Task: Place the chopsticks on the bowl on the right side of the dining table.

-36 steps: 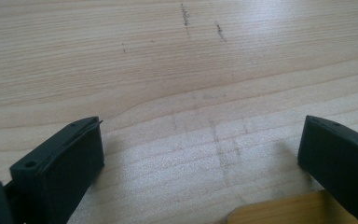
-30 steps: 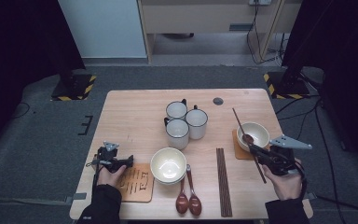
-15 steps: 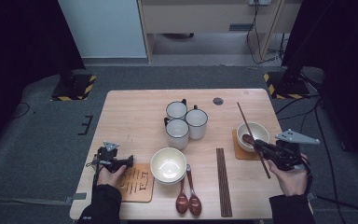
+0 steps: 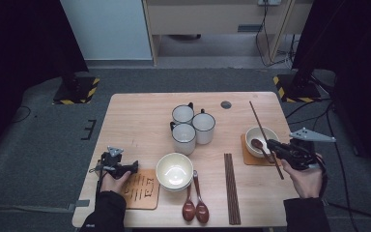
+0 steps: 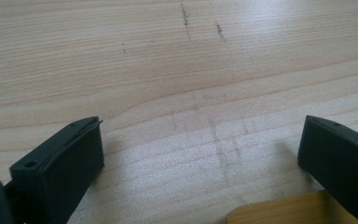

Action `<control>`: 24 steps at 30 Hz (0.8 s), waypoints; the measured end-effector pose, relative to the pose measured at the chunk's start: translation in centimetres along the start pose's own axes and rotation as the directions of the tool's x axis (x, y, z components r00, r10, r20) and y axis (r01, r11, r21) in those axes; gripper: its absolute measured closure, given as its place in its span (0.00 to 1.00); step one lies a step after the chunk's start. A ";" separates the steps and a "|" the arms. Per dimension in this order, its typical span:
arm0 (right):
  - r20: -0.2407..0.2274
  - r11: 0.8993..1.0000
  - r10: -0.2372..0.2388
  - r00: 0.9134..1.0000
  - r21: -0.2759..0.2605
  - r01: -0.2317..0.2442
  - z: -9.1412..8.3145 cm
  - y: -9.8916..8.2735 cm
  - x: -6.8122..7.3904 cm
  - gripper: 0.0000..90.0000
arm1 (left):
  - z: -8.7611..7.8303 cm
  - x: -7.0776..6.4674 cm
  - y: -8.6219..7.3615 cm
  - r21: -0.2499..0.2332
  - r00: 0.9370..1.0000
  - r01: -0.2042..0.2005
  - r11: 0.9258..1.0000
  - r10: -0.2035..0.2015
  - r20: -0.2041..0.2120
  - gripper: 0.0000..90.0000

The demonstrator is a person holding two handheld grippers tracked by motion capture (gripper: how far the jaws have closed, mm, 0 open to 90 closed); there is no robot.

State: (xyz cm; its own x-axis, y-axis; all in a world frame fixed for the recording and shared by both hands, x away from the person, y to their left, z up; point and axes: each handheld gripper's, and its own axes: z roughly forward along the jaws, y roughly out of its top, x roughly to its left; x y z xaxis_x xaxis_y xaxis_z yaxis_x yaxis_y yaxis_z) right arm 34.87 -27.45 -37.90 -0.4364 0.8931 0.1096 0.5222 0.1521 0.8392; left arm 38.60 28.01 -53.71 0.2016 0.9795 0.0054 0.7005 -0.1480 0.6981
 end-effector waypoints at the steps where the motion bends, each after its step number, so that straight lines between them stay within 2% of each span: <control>1: -0.001 1.000 -0.001 1.000 0.001 0.001 0.1 0.1 -0.2 0.95 | 0.0 0.0 0.0 0.000 1.000 0.000 1.000 0.000 0.000 0.00; 11: 0.007 1.000 -0.002 1.000 0.006 0.002 0.5 0.8 -1.6 0.95 | 0.0 0.0 0.0 0.000 1.000 0.000 1.000 0.000 0.000 0.00; 24: 0.016 0.999 0.000 1.000 0.035 -0.001 1.9 1.4 -3.7 0.95 | 0.0 0.0 0.0 0.000 1.000 0.000 1.000 0.000 0.000 0.00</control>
State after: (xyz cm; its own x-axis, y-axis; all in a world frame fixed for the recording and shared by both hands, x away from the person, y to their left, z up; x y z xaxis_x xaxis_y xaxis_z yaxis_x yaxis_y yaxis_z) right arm 38.61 -29.71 -38.14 -0.4243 0.8999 0.1010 0.5475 0.1661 0.8201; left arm 38.60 28.01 -53.71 0.2016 0.9795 0.0056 0.7007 -0.1482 0.6979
